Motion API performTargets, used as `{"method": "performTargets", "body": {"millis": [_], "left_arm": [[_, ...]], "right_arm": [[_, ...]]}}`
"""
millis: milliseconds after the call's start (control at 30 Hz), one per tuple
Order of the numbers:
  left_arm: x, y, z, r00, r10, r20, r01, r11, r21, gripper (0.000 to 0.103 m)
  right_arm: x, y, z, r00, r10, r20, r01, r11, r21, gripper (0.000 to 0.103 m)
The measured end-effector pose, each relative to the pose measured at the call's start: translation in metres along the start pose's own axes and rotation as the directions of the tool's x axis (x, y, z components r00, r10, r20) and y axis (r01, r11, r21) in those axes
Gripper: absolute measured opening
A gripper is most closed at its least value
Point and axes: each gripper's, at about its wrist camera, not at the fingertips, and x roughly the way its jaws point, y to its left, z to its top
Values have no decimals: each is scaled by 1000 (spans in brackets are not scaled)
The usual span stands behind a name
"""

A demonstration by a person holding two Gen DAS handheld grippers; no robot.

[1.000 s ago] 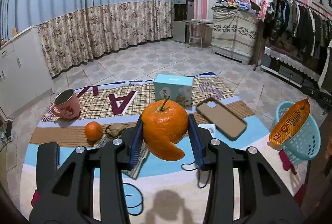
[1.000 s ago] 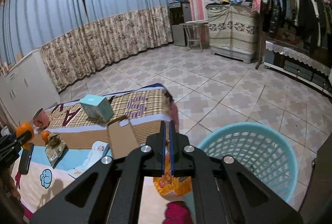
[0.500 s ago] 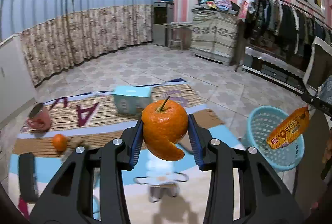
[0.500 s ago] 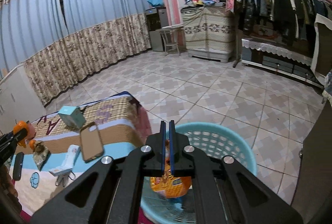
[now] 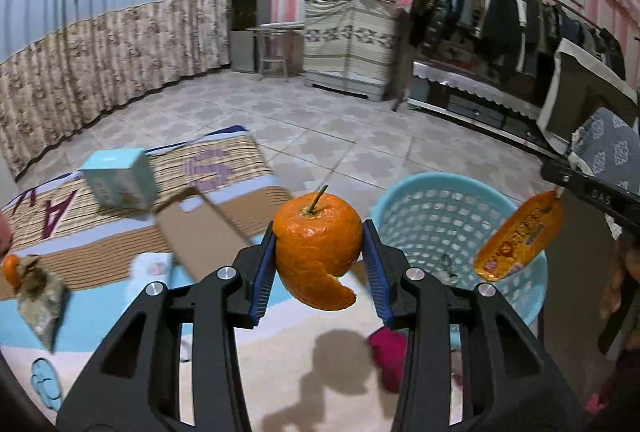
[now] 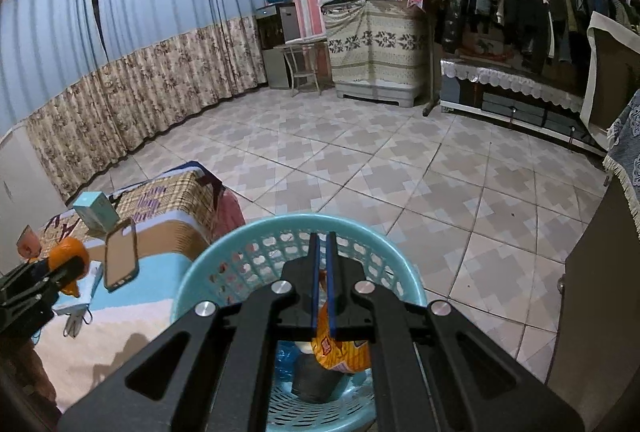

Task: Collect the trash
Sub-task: 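Carry the orange and snack packet to the blue basket and release both, then move both tools back over the mattress toward the white printed package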

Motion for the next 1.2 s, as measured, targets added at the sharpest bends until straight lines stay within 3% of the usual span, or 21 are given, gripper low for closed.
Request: {"method": "performTargets", "body": {"millis": [267,600,667,700,733,933,1200], "left_arm": [[22,-40,3,999,-53,9,52,997,57,40],[48,-80,6,995,-99,-4,98,989,109,44],[51,-82,5,994,-110,-13,110,988,107,49],[51,-82,4,994,-110,-13,111,988,106,58],[50,-82,4,995,-104,-5,104,989,103,66],[42,-67,9,997,-71,13,70,995,68,88],[12,-31,14,999,-10,44,9,1000,26,97]], "right_arm": [[12,-4,-5,1000,13,-9,-13,1000,-10,3],[25,-15,-16,999,-40,-37,40,999,-7,5],[27,-20,-18,998,-51,-41,51,999,6,18],[27,-22,-21,997,-60,-38,60,998,15,42],[25,-24,-22,997,-68,-28,68,998,18,57],[26,-22,-29,996,-83,-35,84,996,15,60],[24,-16,-36,995,-94,-15,95,995,29,82]]}}
